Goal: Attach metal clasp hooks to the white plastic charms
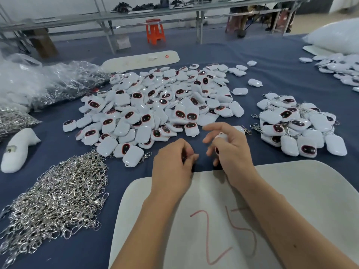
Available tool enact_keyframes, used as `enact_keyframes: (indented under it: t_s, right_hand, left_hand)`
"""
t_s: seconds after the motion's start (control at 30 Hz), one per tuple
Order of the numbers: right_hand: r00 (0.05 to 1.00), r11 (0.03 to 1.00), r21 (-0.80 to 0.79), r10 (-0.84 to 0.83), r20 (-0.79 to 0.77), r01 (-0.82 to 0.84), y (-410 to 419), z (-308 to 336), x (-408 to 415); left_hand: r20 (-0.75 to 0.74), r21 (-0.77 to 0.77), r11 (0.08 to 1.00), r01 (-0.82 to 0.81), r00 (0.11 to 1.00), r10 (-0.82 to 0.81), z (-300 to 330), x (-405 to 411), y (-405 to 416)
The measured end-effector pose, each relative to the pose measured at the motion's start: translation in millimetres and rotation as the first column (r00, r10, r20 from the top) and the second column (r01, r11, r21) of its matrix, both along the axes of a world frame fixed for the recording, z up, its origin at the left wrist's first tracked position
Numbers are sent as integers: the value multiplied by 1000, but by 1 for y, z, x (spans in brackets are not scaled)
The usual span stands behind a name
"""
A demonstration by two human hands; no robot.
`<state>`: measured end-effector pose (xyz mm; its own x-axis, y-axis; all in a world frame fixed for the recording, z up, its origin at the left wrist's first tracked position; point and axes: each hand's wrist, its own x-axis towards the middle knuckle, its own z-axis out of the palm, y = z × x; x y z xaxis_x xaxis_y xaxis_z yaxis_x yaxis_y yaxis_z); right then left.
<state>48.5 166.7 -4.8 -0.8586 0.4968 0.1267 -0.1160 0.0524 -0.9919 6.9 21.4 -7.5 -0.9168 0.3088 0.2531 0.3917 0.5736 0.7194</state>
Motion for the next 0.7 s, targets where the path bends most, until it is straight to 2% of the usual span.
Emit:
enact_keyframes:
  t_s: [0.1, 0.2, 0.3, 0.47, 0.7]
  right_hand:
    - [998, 991, 124, 53, 37, -58, -4, 0, 1]
    - [994, 969, 223, 90, 66, -103, -5, 0, 1]
    - [987, 952, 259, 152, 53, -160, -6, 2, 2]
    - [996, 976, 199, 90, 11, -90, -2, 2, 5]
    - [999, 982, 183, 49, 0, -48, -2, 1, 4]
  left_hand:
    - [105, 333, 940, -74, 994, 41, 3, -2, 1]
    - [138, 449, 891, -73, 990, 12, 6, -2, 1]
    - [172, 494, 868, -38, 983, -55, 6, -1, 0]
    - [256, 573, 818, -50, 959, -121, 7, -7, -2]
    - [344, 608, 766, -209, 939, -17, 5, -8, -2]
